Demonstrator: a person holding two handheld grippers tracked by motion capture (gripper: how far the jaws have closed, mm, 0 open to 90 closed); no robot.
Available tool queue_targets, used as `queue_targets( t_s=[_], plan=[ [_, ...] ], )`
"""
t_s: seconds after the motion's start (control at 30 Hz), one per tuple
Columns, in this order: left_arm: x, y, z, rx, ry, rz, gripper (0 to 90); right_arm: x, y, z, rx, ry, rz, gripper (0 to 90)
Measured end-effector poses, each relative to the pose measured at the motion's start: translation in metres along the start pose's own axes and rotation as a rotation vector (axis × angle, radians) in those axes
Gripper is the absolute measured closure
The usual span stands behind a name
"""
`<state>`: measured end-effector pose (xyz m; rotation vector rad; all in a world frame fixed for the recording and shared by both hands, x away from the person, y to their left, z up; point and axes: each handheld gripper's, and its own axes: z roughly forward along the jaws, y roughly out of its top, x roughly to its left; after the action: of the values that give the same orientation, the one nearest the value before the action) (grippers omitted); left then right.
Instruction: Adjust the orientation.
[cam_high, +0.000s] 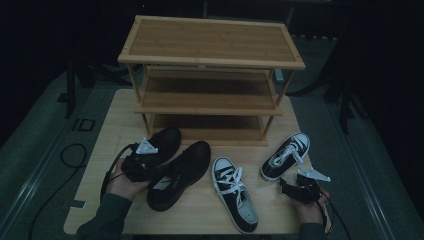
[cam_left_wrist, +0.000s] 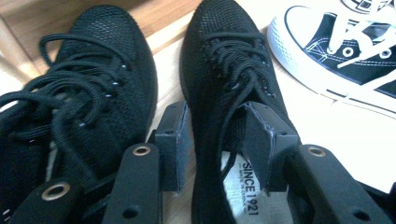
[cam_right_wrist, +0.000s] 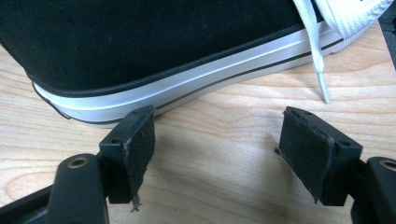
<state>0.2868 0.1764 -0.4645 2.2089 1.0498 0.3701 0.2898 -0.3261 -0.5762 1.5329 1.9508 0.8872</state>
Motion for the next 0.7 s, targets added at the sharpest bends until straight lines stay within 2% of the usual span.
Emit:
queue_targets(
  t_s=[0.2,0.3,0.37,0.5,0.7],
  plan=[
    [-0.006,0.007,0.015,0.026,0.014,0.016,60.1,0.000,0.000,0.000,0.000,0.000,0.000,26.5],
    [-0.008,0.011,0.025,0.058,0.031,0.026,61.7,0.000,0.000,0.000,0.000,0.000,0.000,26.5],
    [-0.008,0.011,0.030,0.070,0.038,0.027,66.0,0.000,0.000,0.000,0.000,0.000,0.000,26.5],
    [-0.011,0.013,0.032,0.069,0.068,0.032,83.7,0.000,0.000,0.000,0.000,0.000,0.000,26.4],
    [-0.011,0.010,0.029,0.061,0.100,0.023,85.8,0.000,0.000,0.000,0.000,0.001,0.000,26.4]
  ],
)
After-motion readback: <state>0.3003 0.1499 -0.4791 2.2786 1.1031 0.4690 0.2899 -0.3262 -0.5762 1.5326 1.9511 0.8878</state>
